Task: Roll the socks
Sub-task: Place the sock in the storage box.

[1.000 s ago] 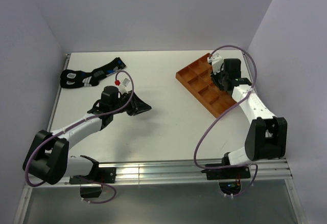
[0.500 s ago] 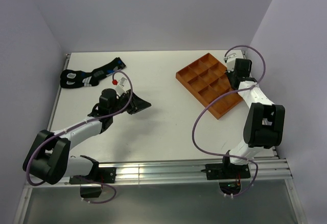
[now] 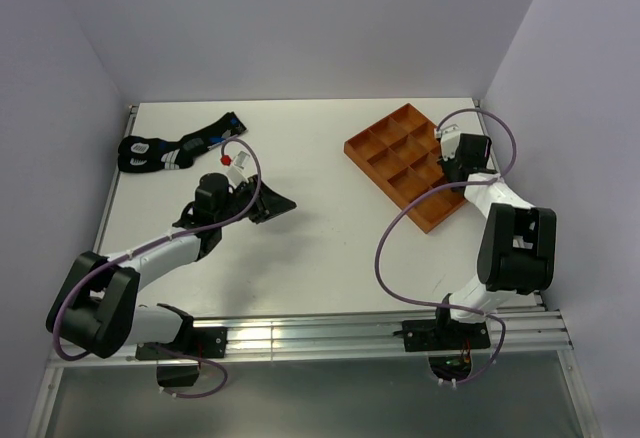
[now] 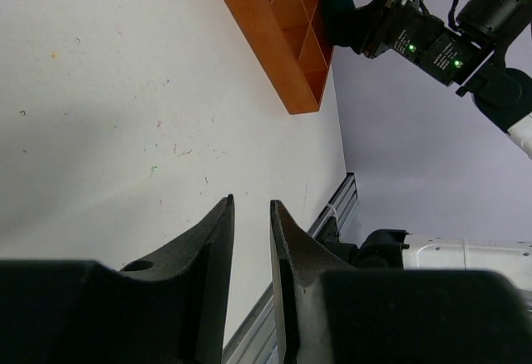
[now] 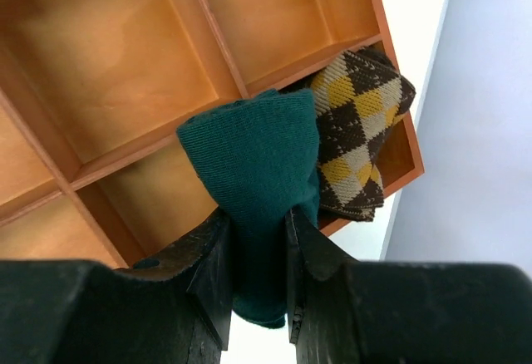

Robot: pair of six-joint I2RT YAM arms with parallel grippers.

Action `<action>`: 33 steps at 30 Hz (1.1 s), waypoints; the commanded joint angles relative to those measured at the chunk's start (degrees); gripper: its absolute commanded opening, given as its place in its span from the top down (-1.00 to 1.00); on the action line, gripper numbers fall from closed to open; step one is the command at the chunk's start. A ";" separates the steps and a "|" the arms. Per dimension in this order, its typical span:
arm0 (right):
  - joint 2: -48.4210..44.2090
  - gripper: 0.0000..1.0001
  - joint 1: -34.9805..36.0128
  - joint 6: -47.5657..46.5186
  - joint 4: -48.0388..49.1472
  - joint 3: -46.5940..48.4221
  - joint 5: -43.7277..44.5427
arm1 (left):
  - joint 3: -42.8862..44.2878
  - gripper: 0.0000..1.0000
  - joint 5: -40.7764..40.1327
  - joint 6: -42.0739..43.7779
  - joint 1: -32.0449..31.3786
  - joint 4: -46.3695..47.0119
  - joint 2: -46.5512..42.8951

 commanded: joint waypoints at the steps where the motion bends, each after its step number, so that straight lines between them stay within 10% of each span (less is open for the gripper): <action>1: -1.82 1.00 0.09 0.21 0.78 -0.66 -2.91 | 0.66 0.42 0.81 1.71 0.17 2.58 0.74; 33: 8.90 1.00 -4.48 -3.48 -25.52 8.31 -10.39 | 3.03 0.45 3.09 3.03 0.17 1.09 7.07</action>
